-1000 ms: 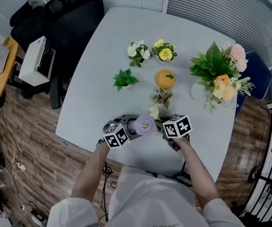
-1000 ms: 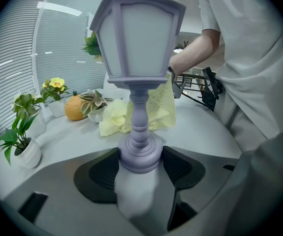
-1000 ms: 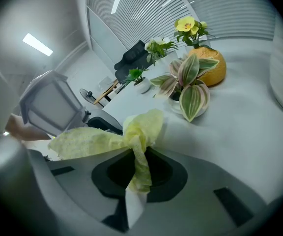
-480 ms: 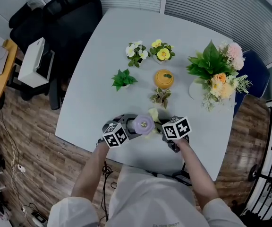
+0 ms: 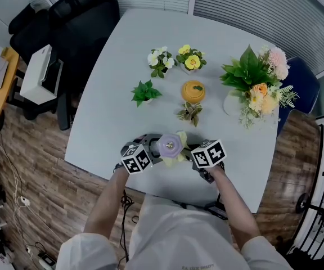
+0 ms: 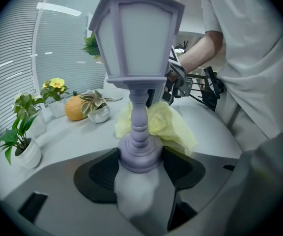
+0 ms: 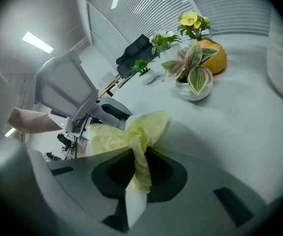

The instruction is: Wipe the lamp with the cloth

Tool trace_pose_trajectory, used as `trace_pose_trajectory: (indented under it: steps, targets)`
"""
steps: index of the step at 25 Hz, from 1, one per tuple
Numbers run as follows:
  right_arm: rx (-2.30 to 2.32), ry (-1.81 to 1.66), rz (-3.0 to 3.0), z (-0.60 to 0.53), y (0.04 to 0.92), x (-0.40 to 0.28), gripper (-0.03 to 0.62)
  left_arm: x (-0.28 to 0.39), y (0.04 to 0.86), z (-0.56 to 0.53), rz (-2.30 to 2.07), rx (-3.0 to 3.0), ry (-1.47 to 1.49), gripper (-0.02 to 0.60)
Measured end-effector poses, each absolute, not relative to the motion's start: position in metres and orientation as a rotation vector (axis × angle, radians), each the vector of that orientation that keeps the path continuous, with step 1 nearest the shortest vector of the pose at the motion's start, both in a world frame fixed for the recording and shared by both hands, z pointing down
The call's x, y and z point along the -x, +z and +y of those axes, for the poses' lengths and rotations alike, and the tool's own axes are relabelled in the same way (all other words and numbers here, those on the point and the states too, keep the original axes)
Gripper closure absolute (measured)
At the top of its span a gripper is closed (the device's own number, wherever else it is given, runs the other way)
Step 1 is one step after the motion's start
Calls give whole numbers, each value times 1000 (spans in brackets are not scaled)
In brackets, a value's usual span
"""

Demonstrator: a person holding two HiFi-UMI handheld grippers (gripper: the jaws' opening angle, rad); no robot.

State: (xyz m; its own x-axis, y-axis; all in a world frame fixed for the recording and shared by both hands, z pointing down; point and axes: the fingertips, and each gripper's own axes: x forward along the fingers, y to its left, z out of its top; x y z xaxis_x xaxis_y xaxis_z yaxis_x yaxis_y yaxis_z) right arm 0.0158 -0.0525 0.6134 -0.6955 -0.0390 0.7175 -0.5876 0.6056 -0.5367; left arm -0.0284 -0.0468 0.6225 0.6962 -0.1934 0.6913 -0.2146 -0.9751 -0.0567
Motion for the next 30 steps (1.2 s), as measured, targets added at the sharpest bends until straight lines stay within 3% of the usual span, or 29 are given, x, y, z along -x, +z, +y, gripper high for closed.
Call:
trace_pose_trajectory:
  steps: [30]
  targets:
    - [-273, 1079, -2136, -14, 616, 9, 543, 28, 623, -47, -346, -2863, 1169, 298]
